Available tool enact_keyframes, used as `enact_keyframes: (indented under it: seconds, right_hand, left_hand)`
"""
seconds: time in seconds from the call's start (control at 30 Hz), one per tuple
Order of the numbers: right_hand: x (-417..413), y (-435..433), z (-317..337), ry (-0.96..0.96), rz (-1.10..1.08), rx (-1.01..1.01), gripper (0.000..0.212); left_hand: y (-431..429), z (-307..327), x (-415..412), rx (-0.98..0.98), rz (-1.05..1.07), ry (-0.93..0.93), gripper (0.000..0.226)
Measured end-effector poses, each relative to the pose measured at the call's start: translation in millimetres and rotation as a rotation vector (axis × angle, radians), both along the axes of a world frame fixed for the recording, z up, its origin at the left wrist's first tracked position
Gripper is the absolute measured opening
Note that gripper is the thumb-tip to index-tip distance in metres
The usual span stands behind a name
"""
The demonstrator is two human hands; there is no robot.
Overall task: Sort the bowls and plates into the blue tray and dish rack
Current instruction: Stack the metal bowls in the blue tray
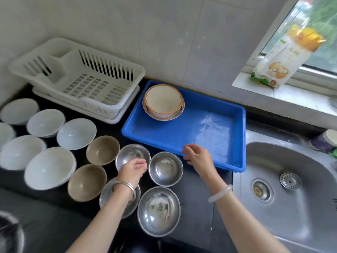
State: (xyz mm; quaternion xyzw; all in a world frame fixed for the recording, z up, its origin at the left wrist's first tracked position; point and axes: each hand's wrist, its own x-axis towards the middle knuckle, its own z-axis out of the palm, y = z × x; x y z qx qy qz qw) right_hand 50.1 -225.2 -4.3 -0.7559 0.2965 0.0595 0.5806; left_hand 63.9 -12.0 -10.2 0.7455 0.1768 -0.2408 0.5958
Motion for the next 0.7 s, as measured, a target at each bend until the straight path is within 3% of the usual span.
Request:
enact_keyframes:
  seconds: [0.17,0.27,0.43,0.7]
  right_hand:
    - [-48,3,-36,0.201,0.106,-0.244,0.026]
    - [-49,8,-45,0.245,0.13,-0.147,0.036]
    - [-39,16,-45,0.236,0.02,0.069,0.017]
    - [-47,12,-25,0.182,-0.055,0.036,0.019]
  left_hand:
    - [5,-20,-44,0.133,-0.157,0.027,0.031]
    - [2,-26,-45,0.236,-0.317,-0.016,0.035]
    - [-3,-28,-39,0.393,-0.484,-0.057,0.032]
    - [-4,-27,-38,0.489,-0.526,-0.08,0.02]
